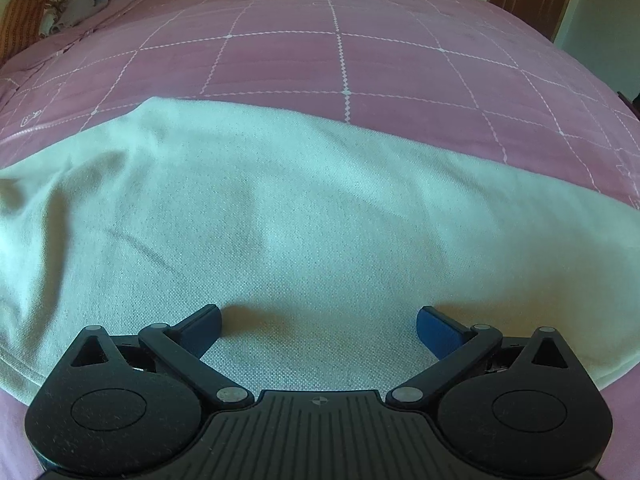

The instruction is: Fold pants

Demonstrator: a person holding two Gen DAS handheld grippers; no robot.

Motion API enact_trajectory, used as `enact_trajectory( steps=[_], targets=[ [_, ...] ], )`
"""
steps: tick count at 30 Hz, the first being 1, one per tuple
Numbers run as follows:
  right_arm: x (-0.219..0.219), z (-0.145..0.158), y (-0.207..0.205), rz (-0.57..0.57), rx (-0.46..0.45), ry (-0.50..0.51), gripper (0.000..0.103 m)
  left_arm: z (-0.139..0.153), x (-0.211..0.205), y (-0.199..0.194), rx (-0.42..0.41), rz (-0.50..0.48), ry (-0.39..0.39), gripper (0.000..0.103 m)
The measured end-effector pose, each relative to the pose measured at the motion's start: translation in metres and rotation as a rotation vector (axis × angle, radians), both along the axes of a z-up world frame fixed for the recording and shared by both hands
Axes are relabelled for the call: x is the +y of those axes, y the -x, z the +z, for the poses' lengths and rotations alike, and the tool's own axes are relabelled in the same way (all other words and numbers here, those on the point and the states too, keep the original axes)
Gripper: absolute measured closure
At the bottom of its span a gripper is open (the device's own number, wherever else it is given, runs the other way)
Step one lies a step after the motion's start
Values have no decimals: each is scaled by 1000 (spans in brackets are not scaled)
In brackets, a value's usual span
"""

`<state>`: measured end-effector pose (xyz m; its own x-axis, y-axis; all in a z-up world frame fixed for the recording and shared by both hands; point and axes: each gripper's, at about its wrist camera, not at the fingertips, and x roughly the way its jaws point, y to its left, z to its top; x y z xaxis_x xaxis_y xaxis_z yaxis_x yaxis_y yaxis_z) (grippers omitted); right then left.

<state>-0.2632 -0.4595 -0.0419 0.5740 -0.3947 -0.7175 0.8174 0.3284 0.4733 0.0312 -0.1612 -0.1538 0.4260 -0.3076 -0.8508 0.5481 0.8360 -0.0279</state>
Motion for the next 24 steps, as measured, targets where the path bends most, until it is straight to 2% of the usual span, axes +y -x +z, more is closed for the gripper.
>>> enact_trajectory(
  steps=[3, 6, 8, 10, 13, 15, 16, 18, 21, 24],
  targets=[
    [-7, 2, -13, -11, -11, 36, 75, 1, 1, 0, 3, 7, 4, 0],
    [-18, -8, -30, 7, -5, -13, 96, 1, 1, 0, 6, 8, 5, 0],
    [-17, -2, -39, 24, -9, 6, 97, 2, 2, -1, -2, 17, 13, 0],
    [-7, 33, -53, 70, -78, 122, 98, 5, 5, -3, -15, 51, 33, 0],
    [7, 99, -71, 128, -264, 265, 98, 14, 8, -6, -62, 84, 62, 0],
    [16, 122, -76, 145, -279, 403, 98, 18, 7, -7, -79, 85, 70, 0],
    [12, 117, -78, 139, -244, 404, 98, 17, 5, -8, -74, 76, 55, 0],
    [-8, 75, -68, 72, -135, 293, 98, 12, 3, -6, -71, 57, 36, 0],
    [-14, 20, -48, 51, 38, 237, 98, 1, 3, 1, -53, 27, 5, 0],
    [-9, -4, -38, 50, 89, 210, 98, -4, 2, 6, -66, 14, -8, 0]
  ],
)
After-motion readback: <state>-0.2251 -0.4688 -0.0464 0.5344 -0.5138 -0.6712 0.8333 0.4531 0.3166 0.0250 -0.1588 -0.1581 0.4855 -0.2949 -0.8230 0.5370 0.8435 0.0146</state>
